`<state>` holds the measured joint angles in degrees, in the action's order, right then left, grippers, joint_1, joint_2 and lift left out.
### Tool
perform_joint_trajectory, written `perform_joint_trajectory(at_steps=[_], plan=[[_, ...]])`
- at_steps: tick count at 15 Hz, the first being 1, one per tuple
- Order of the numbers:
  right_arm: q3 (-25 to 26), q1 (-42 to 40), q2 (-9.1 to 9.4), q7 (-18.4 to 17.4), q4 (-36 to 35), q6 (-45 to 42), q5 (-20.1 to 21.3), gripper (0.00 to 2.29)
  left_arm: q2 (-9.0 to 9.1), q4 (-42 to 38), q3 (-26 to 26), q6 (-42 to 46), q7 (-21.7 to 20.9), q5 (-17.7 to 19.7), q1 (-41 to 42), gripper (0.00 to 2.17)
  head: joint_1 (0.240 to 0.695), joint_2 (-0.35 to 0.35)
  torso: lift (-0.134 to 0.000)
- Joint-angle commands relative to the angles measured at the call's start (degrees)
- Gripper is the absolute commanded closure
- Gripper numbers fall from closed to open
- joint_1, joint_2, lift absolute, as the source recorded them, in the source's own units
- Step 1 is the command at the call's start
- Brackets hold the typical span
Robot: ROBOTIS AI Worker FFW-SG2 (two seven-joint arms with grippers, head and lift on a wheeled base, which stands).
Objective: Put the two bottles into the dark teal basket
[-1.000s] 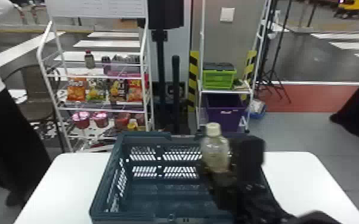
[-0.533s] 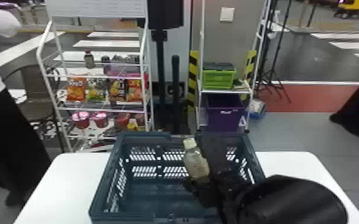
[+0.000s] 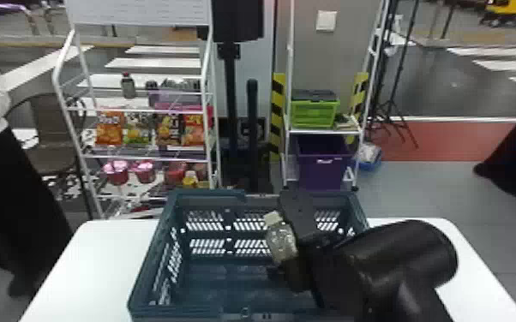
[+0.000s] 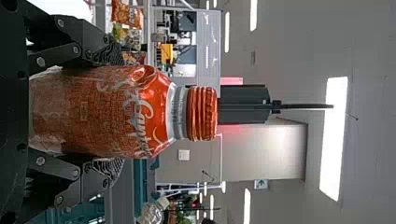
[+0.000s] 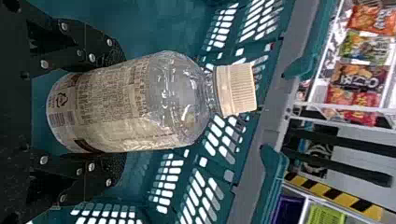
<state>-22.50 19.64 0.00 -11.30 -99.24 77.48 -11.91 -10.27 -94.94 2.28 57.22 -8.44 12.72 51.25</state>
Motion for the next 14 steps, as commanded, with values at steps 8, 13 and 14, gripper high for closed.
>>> perform_joint_trajectory(at_steps=[8, 13, 14], plan=[[-0.1, 0.8, 0.05, -0.7, -1.3, 4.4, -0.9, 0.0, -0.37, 0.3, 0.2, -0.1, -0.3, 1.2, -0.6, 1.99, 0.499, 0.0, 0.0], [-2.3, -8.4, 0.05, 1.4, -13.3, -11.1, 1.2, 0.02, -0.45, -0.4, 0.2, -0.6, -0.3, 1.3, -1.3, 2.0, 0.499, 0.0, 0.0], [-2.4, -12.4, 0.05, 1.9, -17.0, -16.9, 2.5, 0.02, -0.45, -0.7, 0.2, -2.0, -0.3, 1.3, -1.5, 1.99, 0.499, 0.0, 0.0]])
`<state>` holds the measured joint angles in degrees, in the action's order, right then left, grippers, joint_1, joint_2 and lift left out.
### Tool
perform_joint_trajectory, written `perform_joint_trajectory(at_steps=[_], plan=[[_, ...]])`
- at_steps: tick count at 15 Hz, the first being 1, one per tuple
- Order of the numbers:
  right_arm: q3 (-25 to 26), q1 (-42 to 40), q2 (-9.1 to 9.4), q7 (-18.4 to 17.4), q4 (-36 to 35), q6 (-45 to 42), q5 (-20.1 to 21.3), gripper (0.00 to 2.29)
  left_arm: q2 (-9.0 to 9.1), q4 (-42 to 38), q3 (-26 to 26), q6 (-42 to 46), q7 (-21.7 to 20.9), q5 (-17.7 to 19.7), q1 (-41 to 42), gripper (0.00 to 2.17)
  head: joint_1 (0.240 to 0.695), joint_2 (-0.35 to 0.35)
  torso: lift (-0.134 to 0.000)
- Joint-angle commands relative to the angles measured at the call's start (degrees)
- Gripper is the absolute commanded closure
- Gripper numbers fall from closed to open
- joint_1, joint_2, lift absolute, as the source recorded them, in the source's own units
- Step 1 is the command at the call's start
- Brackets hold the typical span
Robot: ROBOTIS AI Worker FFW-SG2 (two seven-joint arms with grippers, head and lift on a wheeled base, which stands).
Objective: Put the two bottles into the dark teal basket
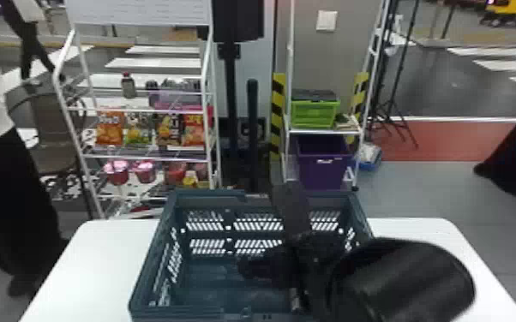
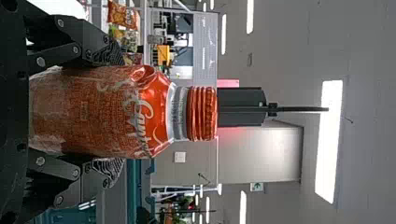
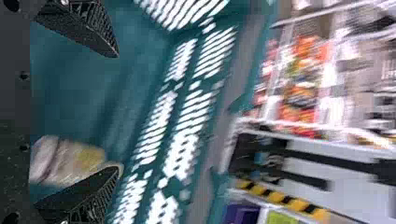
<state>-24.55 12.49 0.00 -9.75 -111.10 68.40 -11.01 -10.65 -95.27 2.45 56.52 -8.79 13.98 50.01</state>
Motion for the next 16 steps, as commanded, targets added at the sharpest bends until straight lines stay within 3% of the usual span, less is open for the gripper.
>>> perform_joint_trajectory(at_steps=[1, 8, 12, 16], plan=[[0.0, -8.9, 0.05, 0.7, -8.3, -13.1, 2.6, 0.02, 0.02, -0.5, 0.0, -1.8, 0.0, 0.0, -0.4, 1.99, 0.499, 0.0, 0.0], [8.9, -36.0, -9.49, 1.0, -23.6, -37.3, 3.9, 0.02, 0.28, -3.3, -0.6, -7.8, 0.0, -1.2, -1.1, 2.0, 0.499, 0.0, 0.0], [13.7, -53.2, -10.2, 3.9, -25.9, -59.1, 4.8, 0.02, 0.54, -5.0, -0.5, -8.8, 0.1, -1.4, -0.5, 1.99, 0.499, 0.0, 0.0], [15.1, -64.9, -10.2, 4.6, -21.8, -82.0, 5.1, 0.02, 0.9, -8.7, -0.2, -11.0, 0.3, -1.4, 0.5, 2.0, 0.499, 0.0, 0.0]])
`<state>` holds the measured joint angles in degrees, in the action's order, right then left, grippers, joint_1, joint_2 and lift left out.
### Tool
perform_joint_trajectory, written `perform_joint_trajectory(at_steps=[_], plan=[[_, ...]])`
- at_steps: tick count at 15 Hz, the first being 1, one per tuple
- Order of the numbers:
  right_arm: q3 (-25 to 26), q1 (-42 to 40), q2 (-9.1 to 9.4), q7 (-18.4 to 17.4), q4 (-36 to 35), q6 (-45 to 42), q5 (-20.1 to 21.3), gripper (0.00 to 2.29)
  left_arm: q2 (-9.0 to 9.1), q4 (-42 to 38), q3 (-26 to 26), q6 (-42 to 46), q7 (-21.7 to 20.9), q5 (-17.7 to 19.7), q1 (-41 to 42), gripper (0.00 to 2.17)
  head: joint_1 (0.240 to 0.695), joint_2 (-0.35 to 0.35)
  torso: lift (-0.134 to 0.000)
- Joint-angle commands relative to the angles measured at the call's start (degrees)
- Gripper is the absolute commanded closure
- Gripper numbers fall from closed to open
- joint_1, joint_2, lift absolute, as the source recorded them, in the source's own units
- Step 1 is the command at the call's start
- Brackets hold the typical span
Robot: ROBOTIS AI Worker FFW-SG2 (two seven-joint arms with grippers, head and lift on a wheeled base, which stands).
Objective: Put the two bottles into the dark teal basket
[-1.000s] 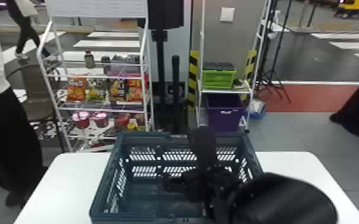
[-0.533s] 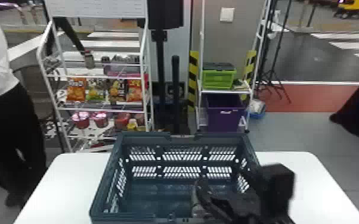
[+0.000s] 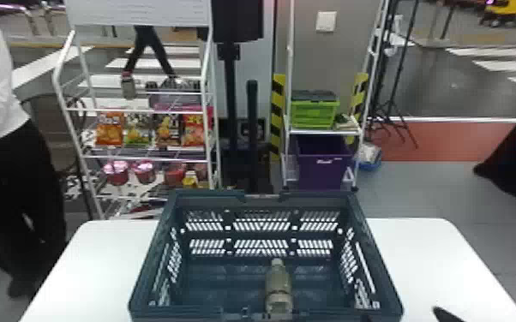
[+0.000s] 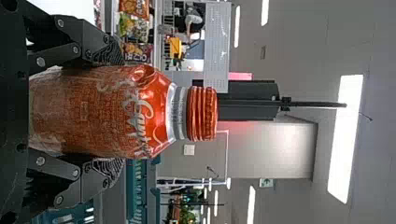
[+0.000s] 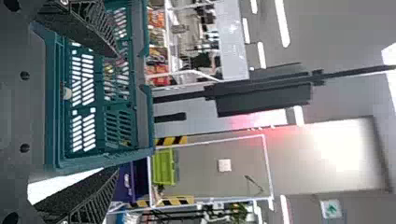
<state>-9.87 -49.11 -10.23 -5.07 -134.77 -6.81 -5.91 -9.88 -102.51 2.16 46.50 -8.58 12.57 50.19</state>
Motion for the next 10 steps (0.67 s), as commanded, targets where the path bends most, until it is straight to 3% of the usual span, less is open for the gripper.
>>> perform_joint_trajectory(at_steps=[1, 4, 6, 8, 9, 10], plan=[[0.6, -5.0, 0.12, 0.1, 4.0, -11.5, -0.2, 0.02, 0.21, -2.7, 0.3, -1.6, 0.2, 0.0, 0.6, 2.0, 0.499, 0.0, 0.0], [1.8, -9.0, 0.3, 0.2, 7.9, -19.6, -1.1, 0.02, 1.61, -10.9, 3.7, -10.1, 0.5, -0.1, 1.4, 1.99, 0.499, 0.0, 0.0], [2.0, -11.3, 0.47, 0.2, 10.0, -24.9, -1.1, 0.02, 3.64, -19.2, 6.9, -18.7, 0.3, -2.3, 1.1, 2.0, 0.499, 0.0, 0.0], [2.1, -13.1, 0.91, 0.9, 13.2, -30.5, -1.1, 0.02, 6.98, -26.8, 8.5, -32.4, -0.7, -3.2, -1.9, 2.0, 0.499, 0.0, 0.0], [2.4, -13.6, 1.35, 0.9, 14.4, -32.2, -1.1, 0.02, 7.33, -30.0, 9.7, -40.7, -1.9, -3.3, -4.3, 2.0, 0.499, 0.0, 0.0], [2.6, -14.1, 1.53, 1.0, 15.5, -33.5, -1.1, 0.02, 8.82, -32.4, 9.5, -49.6, -2.9, -3.5, -7.6, 2.0, 0.499, 0.0, 0.0]])
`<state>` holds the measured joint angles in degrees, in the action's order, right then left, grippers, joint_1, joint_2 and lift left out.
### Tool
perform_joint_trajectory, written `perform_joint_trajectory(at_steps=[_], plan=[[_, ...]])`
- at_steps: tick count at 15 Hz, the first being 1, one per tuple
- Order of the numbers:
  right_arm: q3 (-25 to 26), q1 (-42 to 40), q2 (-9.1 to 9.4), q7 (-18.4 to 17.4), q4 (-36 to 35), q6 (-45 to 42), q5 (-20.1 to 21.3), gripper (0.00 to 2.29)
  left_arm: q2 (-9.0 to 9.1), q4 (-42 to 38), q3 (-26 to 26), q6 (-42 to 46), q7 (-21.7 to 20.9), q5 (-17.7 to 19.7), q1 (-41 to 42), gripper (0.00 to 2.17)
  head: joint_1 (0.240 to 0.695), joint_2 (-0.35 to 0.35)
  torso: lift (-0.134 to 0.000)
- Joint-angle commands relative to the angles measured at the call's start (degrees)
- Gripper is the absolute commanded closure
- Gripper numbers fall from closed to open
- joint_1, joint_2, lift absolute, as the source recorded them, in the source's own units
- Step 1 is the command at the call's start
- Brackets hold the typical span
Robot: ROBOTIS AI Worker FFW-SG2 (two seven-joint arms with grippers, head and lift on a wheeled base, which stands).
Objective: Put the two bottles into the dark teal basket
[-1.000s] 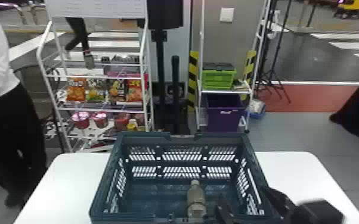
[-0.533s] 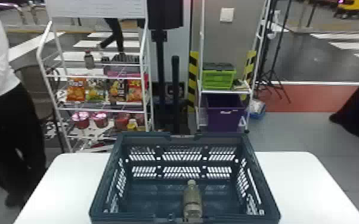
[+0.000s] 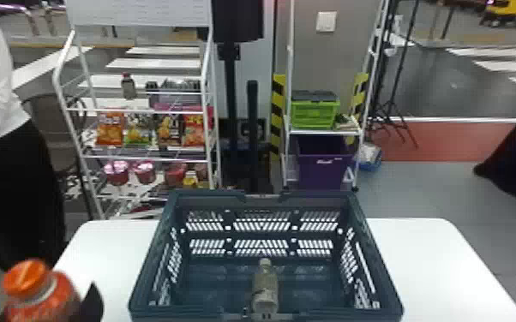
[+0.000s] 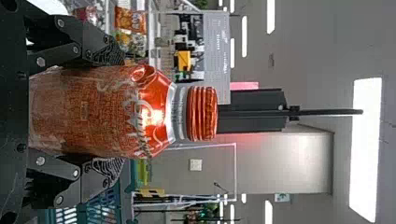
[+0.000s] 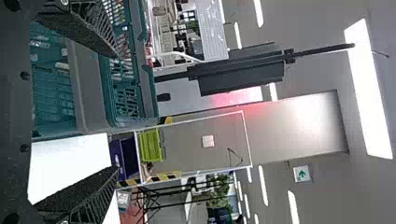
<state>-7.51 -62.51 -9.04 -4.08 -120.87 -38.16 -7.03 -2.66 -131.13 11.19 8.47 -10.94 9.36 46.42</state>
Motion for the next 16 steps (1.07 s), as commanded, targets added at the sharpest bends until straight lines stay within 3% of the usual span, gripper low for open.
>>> perform_joint_trajectory(at_steps=[1, 3, 7, 11, 13, 16], plan=[[0.5, -1.1, 0.52, 0.0, 2.3, -3.2, 0.0, 0.02, 2.31, -5.6, 0.0, -17.9, -1.3, -1.4, -7.0, 2.0, 0.499, 0.0, 0.0], [0.8, -1.6, 0.61, 0.0, 2.7, -3.7, 0.0, 0.03, 2.81, -6.9, -2.0, -28.5, -3.4, -2.9, -13.6, 2.0, 0.499, 0.0, 0.0], [0.8, -2.3, 0.96, -0.1, 2.9, -2.7, 0.4, 0.03, 2.81, -3.3, -7.4, -32.5, -6.5, -6.0, -25.3, 2.0, 0.499, 0.0, 0.0], [0.9, -2.1, 2.01, -0.1, 3.0, 0.5, 0.8, 0.04, 2.81, 5.7, -14.1, -48.3, -12.9, -12.9, -41.0, 2.0, 0.499, 0.0, 0.0], [0.9, -1.9, 2.28, -0.1, 3.6, 0.7, 0.6, 0.04, 2.81, 10.1, -15.4, -55.4, -19.6, -17.5, -48.8, 1.99, 0.499, 0.0, 0.0], [1.0, -1.7, 3.24, -0.1, 5.3, 0.2, 0.7, 0.04, 1.16, 17.0, -19.2, -60.5, -24.7, -18.9, -57.4, 1.99, 0.499, 0.0, 0.0]])
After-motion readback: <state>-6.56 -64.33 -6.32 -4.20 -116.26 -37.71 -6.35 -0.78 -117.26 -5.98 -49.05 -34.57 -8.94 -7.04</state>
